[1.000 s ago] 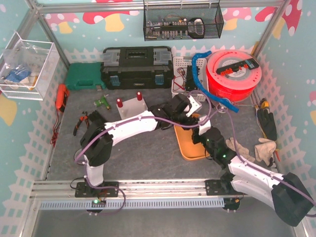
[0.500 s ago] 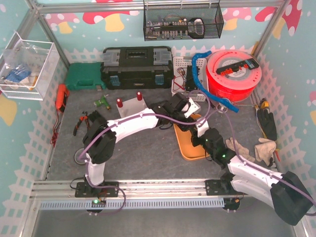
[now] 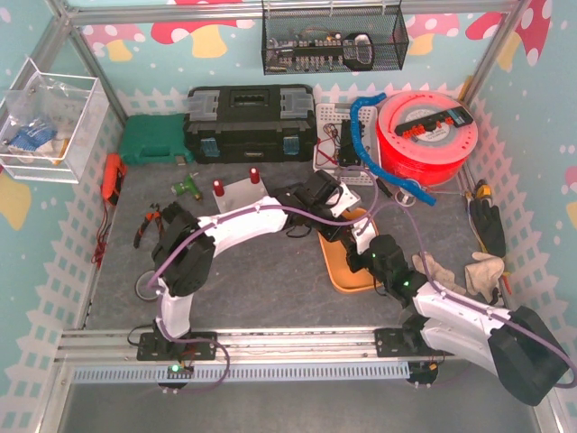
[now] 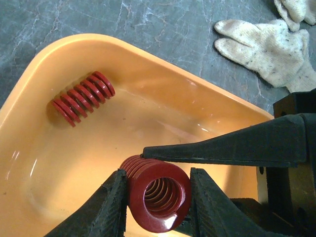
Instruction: Install the large spring
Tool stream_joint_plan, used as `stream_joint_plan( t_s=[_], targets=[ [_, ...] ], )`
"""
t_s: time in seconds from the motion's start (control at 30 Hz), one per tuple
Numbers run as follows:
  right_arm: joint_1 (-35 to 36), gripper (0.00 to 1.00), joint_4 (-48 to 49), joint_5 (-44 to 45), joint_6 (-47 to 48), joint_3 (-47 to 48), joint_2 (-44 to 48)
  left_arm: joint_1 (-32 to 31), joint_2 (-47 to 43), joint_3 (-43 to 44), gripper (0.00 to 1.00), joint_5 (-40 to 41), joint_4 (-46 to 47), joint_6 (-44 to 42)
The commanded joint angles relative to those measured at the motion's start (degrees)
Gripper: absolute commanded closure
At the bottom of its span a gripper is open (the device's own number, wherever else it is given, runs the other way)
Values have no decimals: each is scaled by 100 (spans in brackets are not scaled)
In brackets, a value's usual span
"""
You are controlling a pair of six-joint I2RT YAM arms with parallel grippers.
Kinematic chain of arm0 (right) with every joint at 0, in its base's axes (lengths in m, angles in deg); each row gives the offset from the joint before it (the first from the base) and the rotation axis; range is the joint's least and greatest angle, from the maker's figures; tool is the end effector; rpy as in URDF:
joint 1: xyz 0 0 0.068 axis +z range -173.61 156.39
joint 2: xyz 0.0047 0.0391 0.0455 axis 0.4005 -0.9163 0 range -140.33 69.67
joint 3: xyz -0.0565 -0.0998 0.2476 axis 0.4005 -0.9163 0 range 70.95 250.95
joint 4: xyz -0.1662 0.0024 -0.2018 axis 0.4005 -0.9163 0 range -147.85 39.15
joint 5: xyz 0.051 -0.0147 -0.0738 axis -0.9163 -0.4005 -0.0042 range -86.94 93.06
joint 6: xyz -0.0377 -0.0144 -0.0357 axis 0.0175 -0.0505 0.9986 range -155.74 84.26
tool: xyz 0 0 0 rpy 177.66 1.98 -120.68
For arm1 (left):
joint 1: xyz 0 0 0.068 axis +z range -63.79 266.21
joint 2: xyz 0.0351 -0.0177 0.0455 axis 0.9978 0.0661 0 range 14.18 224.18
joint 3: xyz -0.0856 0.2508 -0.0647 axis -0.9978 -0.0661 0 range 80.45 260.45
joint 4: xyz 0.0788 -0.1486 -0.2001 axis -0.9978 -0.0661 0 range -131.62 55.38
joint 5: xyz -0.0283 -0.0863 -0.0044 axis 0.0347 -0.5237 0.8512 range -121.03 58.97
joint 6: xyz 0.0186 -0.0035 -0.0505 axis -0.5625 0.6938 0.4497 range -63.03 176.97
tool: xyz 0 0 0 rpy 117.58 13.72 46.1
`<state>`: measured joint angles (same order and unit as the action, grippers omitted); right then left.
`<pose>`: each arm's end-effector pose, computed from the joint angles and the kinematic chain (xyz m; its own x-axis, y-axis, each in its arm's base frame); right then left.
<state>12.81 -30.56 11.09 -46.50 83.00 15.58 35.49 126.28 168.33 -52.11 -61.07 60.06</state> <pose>0.1548 0.1080 0.1675 -0.3830 -0.0529 -0.9222 -0.4193 0.8996 0.1225 0.2655 -0.3450 0.2293 -0.5358 0.5756 -0.6177 0.8389 0.4459 -0.3121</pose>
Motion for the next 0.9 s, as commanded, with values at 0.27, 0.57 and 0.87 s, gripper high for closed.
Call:
stream_joint_plan(
  t_s=[0.27,0.57,0.87],
  targets=[
    [40,100,237,-566,6,-92,580,361,-19,-130,80,-54,-136,-19],
    [41,100,242,-742,-2,-124,498,466,1,-234,79,-99,-140,-98],
    [31,100,279,-679,-41,-318,912,601,76,69,80,-277,-184,-56]
  ],
)
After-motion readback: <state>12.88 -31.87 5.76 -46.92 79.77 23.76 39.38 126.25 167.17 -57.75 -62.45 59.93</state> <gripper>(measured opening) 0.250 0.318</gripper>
